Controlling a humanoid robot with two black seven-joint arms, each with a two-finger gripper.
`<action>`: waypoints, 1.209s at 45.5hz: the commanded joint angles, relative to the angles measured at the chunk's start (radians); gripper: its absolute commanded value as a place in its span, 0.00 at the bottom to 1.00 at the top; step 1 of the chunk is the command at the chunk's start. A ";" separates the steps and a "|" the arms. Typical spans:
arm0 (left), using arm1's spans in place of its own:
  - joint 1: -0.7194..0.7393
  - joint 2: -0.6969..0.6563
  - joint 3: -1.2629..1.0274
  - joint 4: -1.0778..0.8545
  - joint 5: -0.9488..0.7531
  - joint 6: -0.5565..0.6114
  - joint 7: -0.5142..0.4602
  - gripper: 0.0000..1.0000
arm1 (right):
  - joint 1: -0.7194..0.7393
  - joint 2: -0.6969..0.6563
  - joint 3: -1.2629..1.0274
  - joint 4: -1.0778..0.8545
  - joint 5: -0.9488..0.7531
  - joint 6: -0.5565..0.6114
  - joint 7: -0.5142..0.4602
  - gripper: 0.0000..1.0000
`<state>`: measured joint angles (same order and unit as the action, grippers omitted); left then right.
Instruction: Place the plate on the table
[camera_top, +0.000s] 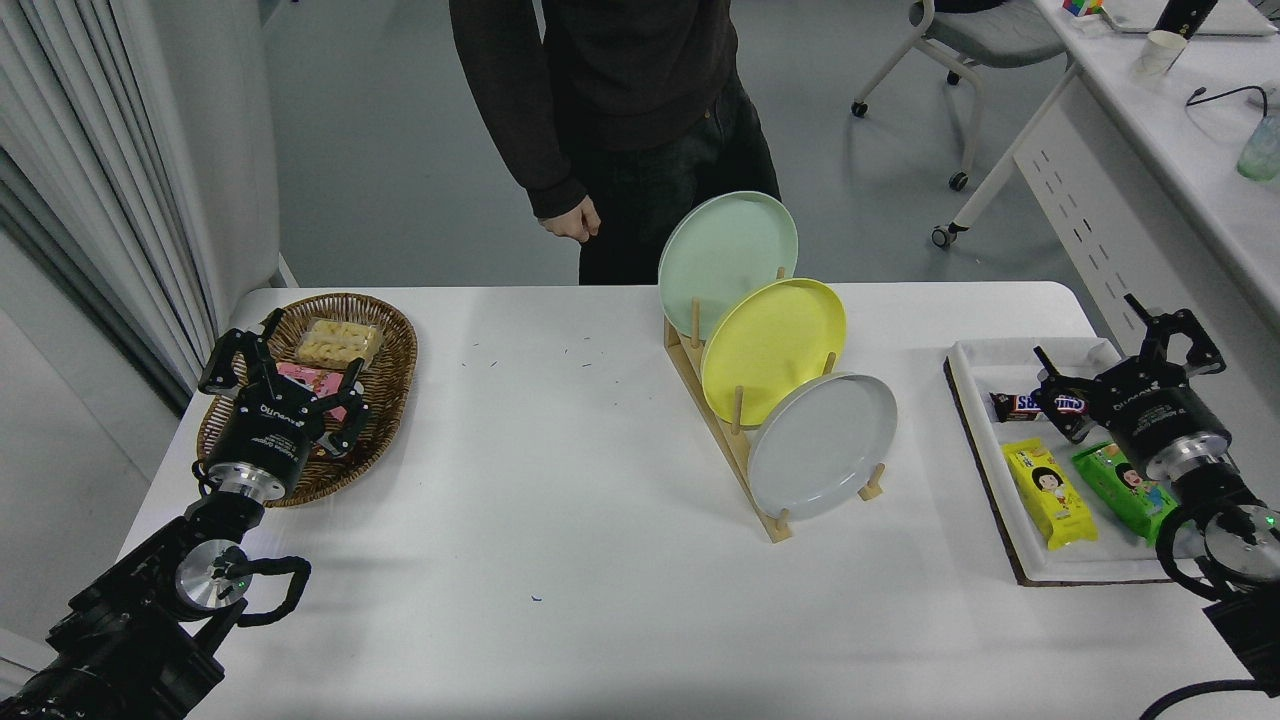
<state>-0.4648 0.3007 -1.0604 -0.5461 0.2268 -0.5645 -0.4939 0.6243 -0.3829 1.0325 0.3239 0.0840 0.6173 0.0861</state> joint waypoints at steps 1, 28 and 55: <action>0.000 0.000 0.000 0.000 0.000 0.000 0.002 0.98 | 0.000 -0.001 0.001 0.001 -0.001 0.004 0.000 1.00; 0.000 0.000 0.000 0.000 0.000 0.000 0.000 0.98 | 0.012 0.009 0.003 -0.005 -0.001 -0.008 0.001 0.99; 0.000 0.000 0.000 0.000 0.000 0.000 0.000 0.98 | 0.015 0.029 0.001 -0.020 -0.001 -0.010 0.001 0.99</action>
<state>-0.4648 0.3007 -1.0600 -0.5461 0.2270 -0.5645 -0.4940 0.6371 -0.3530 1.0348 0.3079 0.0828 0.6078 0.0872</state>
